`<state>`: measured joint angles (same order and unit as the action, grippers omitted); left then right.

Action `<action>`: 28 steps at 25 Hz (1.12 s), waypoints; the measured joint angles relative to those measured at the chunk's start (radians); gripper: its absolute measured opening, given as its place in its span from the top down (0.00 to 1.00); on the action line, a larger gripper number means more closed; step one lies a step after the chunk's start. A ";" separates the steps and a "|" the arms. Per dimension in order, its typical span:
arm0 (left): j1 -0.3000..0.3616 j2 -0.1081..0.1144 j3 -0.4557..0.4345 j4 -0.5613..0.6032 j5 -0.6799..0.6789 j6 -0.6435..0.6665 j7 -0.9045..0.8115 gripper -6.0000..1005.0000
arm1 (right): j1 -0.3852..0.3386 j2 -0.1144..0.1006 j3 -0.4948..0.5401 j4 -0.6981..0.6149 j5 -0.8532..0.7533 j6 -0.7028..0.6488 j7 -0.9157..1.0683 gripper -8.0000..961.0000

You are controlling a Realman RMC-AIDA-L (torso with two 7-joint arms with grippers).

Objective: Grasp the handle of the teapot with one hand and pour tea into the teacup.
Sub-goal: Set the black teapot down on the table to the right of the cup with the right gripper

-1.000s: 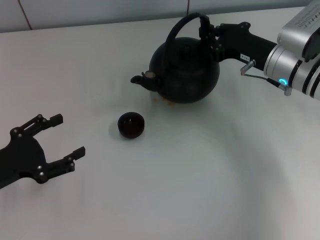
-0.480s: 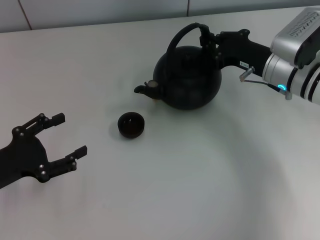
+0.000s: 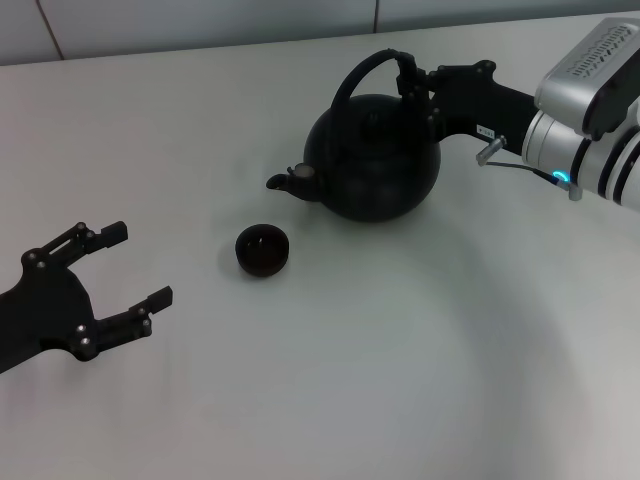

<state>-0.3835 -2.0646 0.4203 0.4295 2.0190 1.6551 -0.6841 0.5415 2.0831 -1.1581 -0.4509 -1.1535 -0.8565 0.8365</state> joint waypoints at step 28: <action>0.004 -0.002 0.001 0.000 -0.014 0.017 0.000 0.14 | -0.035 0.002 0.017 -0.009 0.018 -0.057 -0.038 0.33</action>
<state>-0.3794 -2.0662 0.4213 0.4295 2.0047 1.6722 -0.6841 0.5067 2.0846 -1.1413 -0.4602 -1.1354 -0.9132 0.7990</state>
